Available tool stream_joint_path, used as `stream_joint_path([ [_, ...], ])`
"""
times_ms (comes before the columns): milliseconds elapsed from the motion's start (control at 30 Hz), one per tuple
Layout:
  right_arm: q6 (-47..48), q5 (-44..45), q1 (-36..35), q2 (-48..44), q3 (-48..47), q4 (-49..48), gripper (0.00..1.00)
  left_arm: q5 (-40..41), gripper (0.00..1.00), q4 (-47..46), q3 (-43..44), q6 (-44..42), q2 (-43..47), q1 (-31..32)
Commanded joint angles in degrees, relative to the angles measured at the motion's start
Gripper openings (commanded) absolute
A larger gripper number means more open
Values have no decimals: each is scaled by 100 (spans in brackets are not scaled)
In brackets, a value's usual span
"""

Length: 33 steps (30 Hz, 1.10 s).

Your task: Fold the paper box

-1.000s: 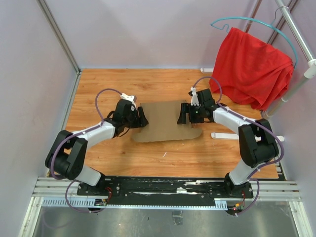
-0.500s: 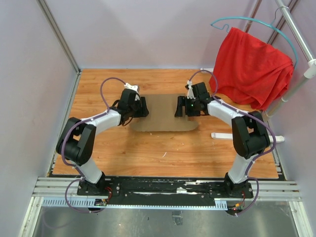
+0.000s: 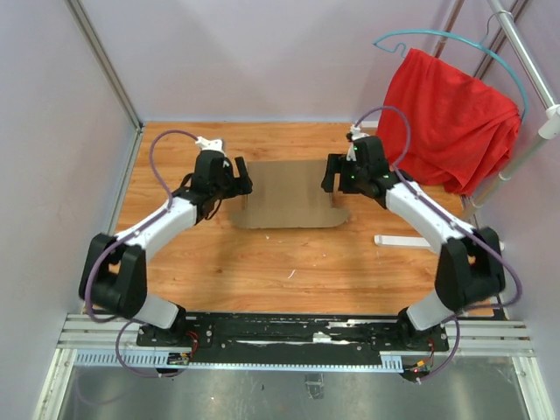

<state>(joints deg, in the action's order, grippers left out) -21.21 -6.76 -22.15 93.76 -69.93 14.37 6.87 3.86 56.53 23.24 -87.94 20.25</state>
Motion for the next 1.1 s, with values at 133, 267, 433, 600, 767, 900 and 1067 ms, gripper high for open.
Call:
stream_joint_path([
  [133, -150, -830, 307, -1714, 1685, -783, 98, -943, 90, -967, -1806, 718, 1644, -35],
  [267, 151, -140, 1, -1558, 1485, 72, 98, -1095, 87, -1062, -2047, 539, 1621, -32],
  [433, 197, 30, -168, -1186, 1347, 235, 98, -1084, 86, -974, -1889, 271, 1405, -24],
  [600, 334, 259, -255, -846, 1132, 404, 98, -1038, 86, -896, -1700, 50, 1240, 33],
  [767, 521, 301, -446, -505, 941, 422, 98, -986, 84, -901, -1530, -103, 879, 155],
  [900, 622, 378, -629, -300, 798, 516, 99, -1058, 84, -935, -1451, -170, 588, 211],
  [1067, 659, 530, -843, -181, 746, 604, 98, -1157, 81, -751, -1383, -296, 393, 245],
])
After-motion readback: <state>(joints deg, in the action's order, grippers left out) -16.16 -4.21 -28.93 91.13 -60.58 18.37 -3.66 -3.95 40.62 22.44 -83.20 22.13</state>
